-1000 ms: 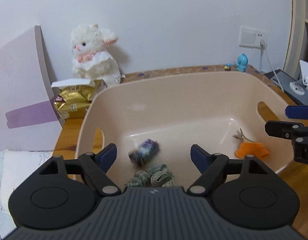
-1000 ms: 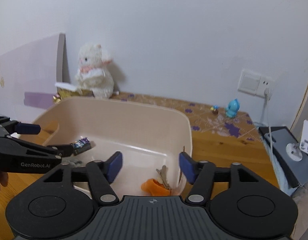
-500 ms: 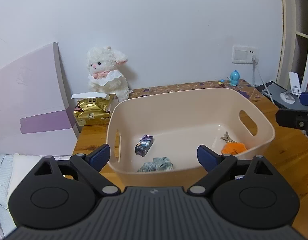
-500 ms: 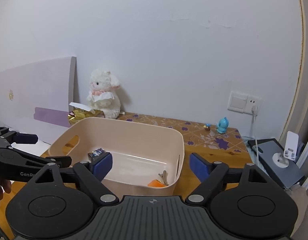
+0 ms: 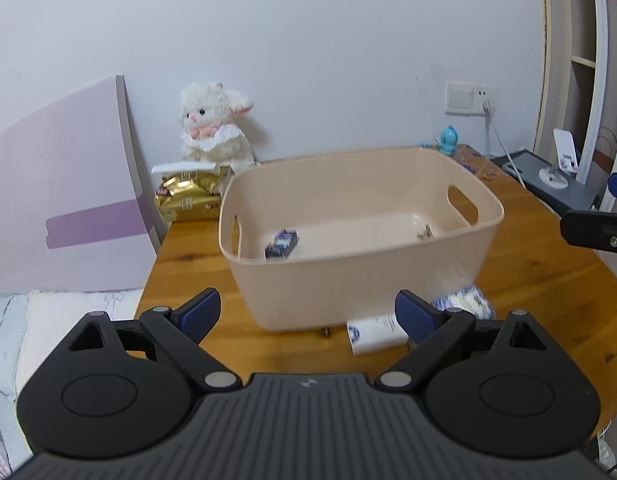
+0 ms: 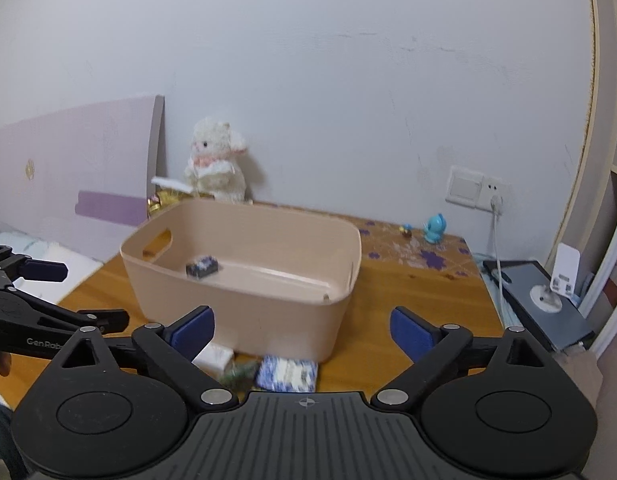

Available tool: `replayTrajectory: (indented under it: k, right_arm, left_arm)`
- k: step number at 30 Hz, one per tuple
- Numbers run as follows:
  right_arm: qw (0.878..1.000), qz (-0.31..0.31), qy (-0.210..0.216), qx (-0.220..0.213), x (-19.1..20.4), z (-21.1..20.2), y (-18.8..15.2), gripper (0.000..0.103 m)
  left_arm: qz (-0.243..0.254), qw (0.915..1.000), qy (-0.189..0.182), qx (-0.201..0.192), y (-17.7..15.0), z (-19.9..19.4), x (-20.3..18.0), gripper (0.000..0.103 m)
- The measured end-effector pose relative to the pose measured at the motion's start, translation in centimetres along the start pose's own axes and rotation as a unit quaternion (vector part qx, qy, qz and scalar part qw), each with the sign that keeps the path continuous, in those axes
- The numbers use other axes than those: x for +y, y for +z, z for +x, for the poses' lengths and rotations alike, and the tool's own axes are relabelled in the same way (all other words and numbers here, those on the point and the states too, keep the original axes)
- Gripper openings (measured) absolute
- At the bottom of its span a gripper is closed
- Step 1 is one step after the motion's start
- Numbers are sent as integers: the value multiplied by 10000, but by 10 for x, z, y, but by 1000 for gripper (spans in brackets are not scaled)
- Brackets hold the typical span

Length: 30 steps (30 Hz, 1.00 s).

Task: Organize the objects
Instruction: 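Move both grippers back to the white box and black cube box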

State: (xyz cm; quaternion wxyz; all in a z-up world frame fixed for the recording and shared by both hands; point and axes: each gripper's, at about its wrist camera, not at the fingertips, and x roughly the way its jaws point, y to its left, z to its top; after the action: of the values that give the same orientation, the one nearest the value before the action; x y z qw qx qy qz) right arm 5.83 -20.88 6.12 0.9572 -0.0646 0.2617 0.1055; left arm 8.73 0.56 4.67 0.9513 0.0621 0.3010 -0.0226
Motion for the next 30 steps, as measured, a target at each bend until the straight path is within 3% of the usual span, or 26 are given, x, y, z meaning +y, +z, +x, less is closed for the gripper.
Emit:
replayTrajectory:
  k: [14, 23, 30]
  right_arm:
    - [9953, 184, 59, 952, -8, 47, -58, 97]
    - [9886, 259, 101, 1477, -1, 94, -79, 97]
    - [9842, 331, 175, 1729, 5, 125, -87, 97]
  left_arm:
    - [172, 9972, -183, 701, -56, 30, -12, 95]
    - [220, 9938, -301, 1049, -72, 65, -16, 95]
    - [-43, 9910, -463, 1255, -74, 98, -7, 95]
